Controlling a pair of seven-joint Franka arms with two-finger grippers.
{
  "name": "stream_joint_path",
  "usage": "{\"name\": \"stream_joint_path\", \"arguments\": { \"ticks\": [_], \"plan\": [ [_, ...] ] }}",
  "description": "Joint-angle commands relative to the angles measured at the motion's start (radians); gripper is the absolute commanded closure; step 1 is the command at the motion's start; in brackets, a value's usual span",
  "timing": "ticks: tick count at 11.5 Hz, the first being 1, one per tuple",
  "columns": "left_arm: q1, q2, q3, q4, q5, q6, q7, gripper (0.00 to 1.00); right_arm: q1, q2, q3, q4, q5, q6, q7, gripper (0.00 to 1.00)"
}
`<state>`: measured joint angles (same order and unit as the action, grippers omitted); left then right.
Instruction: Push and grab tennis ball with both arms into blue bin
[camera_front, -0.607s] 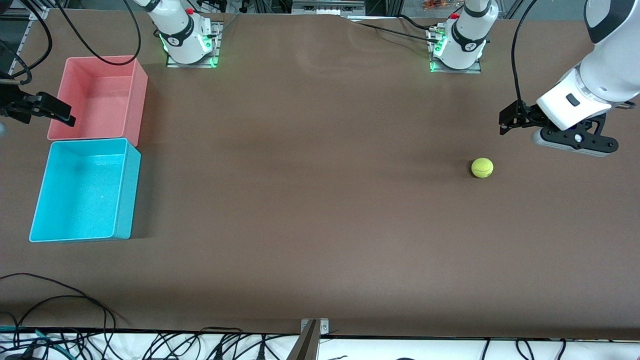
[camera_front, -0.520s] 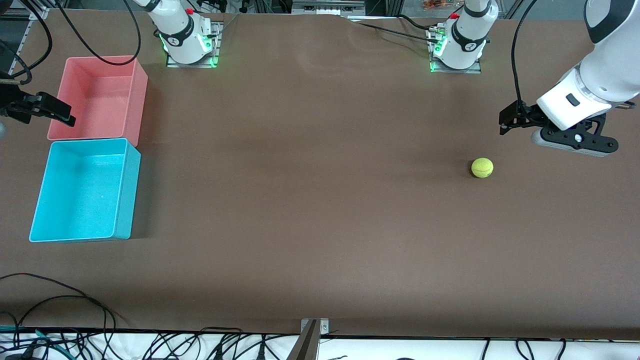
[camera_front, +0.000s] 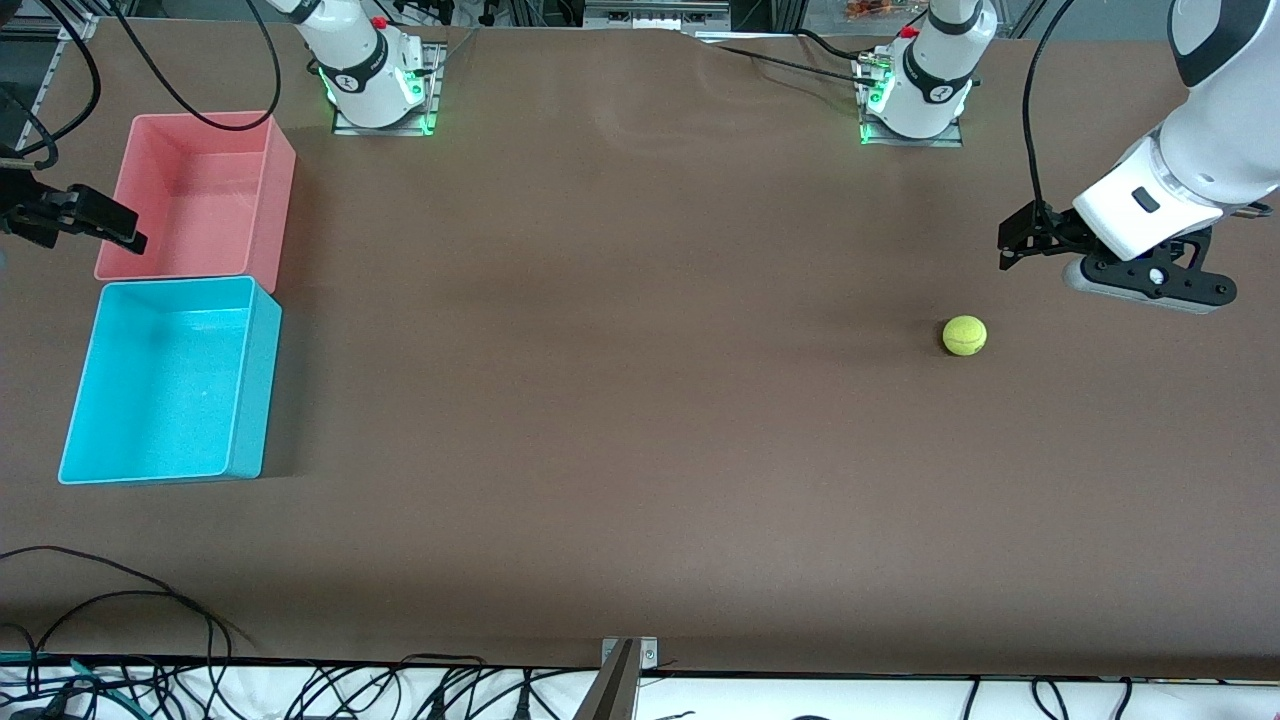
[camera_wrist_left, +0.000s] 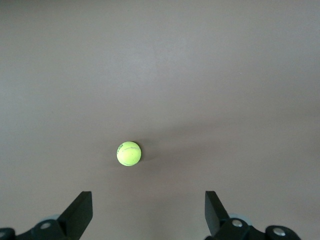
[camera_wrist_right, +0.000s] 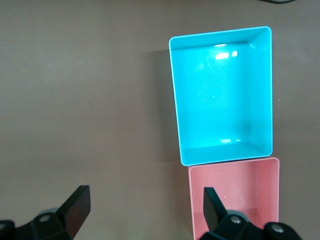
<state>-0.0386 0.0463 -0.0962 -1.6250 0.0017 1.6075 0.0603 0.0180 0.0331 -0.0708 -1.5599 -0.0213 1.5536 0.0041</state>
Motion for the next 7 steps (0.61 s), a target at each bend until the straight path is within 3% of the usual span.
{"name": "stream_joint_path", "arguments": {
  "ticks": [1, 2, 7],
  "plan": [
    [0.006, -0.006, -0.002, 0.011, -0.008, -0.017, 0.021, 0.01, -0.007, 0.008, -0.042, 0.02, -0.014, -0.015, -0.015, 0.0],
    [0.006, -0.006, -0.002, 0.011, -0.008, -0.017, 0.021, 0.01, -0.009, 0.011, -0.075, 0.023, 0.009, -0.006, -0.01, 0.0],
    [0.008, -0.008, 0.001, 0.011, -0.008, -0.017, 0.023, 0.01, -0.006, 0.005, -0.073, 0.023, 0.032, -0.02, 0.002, 0.0]
  ]
}}
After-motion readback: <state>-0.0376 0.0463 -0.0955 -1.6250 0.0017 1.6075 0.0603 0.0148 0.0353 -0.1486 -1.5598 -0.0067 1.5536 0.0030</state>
